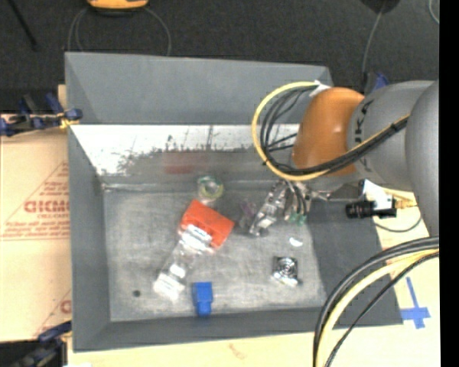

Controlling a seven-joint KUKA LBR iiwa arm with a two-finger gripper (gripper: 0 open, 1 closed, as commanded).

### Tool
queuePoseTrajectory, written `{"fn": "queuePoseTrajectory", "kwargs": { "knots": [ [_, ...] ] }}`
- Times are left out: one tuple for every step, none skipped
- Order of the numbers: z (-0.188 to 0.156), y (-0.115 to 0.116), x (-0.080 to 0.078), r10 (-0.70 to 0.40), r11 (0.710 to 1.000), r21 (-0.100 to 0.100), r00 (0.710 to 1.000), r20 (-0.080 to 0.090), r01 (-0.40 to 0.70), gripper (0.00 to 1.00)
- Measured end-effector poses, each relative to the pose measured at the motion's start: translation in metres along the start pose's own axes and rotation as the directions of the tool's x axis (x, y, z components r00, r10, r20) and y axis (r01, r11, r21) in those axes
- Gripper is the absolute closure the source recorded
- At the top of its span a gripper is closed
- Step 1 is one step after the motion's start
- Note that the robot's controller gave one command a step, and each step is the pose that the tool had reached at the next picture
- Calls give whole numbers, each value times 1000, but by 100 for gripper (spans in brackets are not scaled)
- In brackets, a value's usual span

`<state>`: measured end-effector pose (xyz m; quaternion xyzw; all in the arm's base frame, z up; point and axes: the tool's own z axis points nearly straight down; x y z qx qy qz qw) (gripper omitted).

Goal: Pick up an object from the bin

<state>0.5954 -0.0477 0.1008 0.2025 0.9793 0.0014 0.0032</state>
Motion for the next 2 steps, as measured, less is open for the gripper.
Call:
{"fn": "queuePoseTrajectory", "kwargs": {
  "knots": [
    [-25,1,-2,-5,1000,-1,1000,0,5,100],
    [-64,2,-4,-10,1000,0,1000,2,10,100]
  ]
}}
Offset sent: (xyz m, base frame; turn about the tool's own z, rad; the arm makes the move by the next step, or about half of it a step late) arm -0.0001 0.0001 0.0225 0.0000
